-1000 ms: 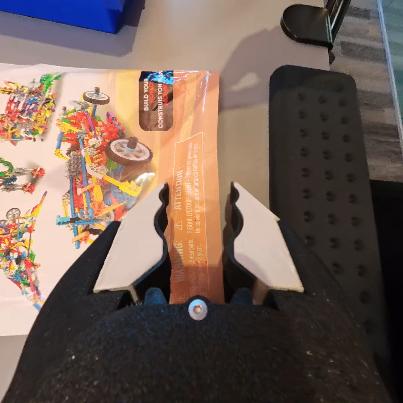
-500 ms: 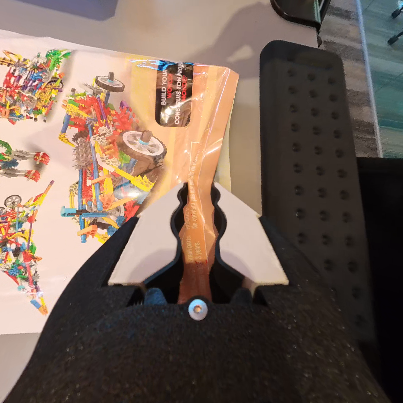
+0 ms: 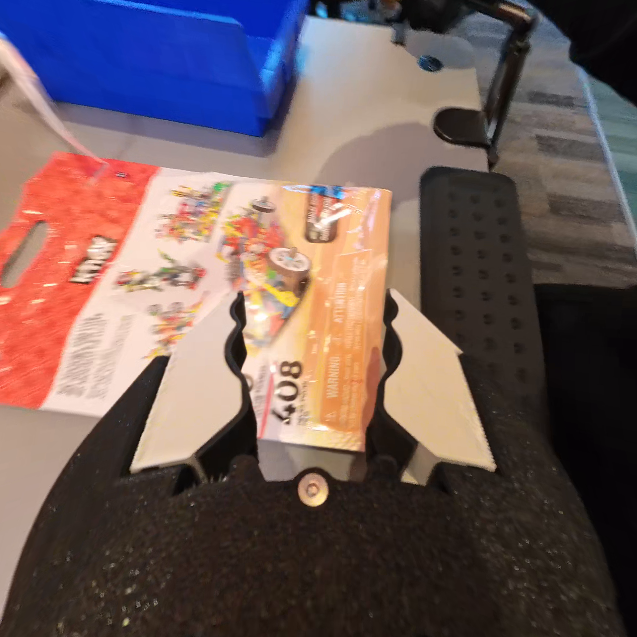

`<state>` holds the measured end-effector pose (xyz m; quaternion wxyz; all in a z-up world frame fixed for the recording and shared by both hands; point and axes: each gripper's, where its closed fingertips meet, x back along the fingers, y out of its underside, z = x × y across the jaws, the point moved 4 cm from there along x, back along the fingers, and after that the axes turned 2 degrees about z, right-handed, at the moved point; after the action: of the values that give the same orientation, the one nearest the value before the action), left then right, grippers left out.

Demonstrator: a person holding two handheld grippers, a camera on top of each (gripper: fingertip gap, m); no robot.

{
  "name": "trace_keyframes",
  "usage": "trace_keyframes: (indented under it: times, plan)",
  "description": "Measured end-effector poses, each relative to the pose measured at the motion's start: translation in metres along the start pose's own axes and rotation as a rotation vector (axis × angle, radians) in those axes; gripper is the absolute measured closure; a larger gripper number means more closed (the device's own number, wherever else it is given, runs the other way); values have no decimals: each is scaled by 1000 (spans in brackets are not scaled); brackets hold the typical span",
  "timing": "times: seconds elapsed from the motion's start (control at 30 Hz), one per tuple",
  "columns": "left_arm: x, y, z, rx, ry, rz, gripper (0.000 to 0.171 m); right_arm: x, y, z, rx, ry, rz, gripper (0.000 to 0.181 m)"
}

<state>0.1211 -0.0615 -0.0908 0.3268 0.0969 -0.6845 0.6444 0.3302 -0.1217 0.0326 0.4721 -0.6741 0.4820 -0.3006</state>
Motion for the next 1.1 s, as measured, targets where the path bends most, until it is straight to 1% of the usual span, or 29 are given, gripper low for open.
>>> trace_keyframes:
  times: [0.07, 0.13, 0.2, 0.27, 0.33, 0.4, 0.47, 0.53, 0.57, 0.63, 0.7, 0.8, 0.9, 1.0, 1.07, 1.1]
  plan:
    - [19, -8, -29, 25, -111, 41, 102, -17, -8, 5, 2, -17, -5, 181]
    - [42, -14, -75, 68, -296, 58, 105, -37, -17, 10, 10, -36, -9, 181]
    - [70, -25, -122, 122, -457, 110, 108, -60, -28, 15, 23, -51, -13, 181]
    - [95, -39, -162, 159, -568, 176, 108, -84, -40, 19, 38, -75, -17, 181]
    - [108, -45, -195, 201, -652, 181, 107, -111, -52, 25, 52, -93, -27, 181]
    - [113, -55, -212, 231, -669, 223, 107, -138, -65, 32, 72, -107, -34, 181]
    - [110, -60, -219, 250, -670, 245, 107, -165, -77, 39, 84, -115, -45, 181]
    - [104, -63, -220, 215, -698, 229, 107, -193, -91, 48, 107, -122, -42, 181]
    - [103, -64, -223, 176, -734, 209, 107, -207, -96, 54, 116, -120, -53, 181]
    - [112, -71, -236, 126, -818, 227, 107, -232, -104, 65, 140, -113, -81, 181]
    - [123, -79, -256, 152, -836, 265, 108, -254, -110, 75, 151, -115, -105, 181]
    - [143, -84, -296, 202, -886, 273, 107, -283, -114, 90, 124, -130, -126, 181]
    - [158, -78, -338, 227, -957, 238, 107, -307, -110, 109, 97, -109, -156, 181]
    - [154, -65, -366, 301, -934, 169, 108, -324, -104, 122, 90, -82, -197, 181]
    - [139, -63, -370, 331, -823, 154, 110, -331, -100, 127, 94, -71, -223, 181]
    - [133, -62, -371, 330, -803, 147, 113, -333, -98, 128, 98, -67, -232, 181]
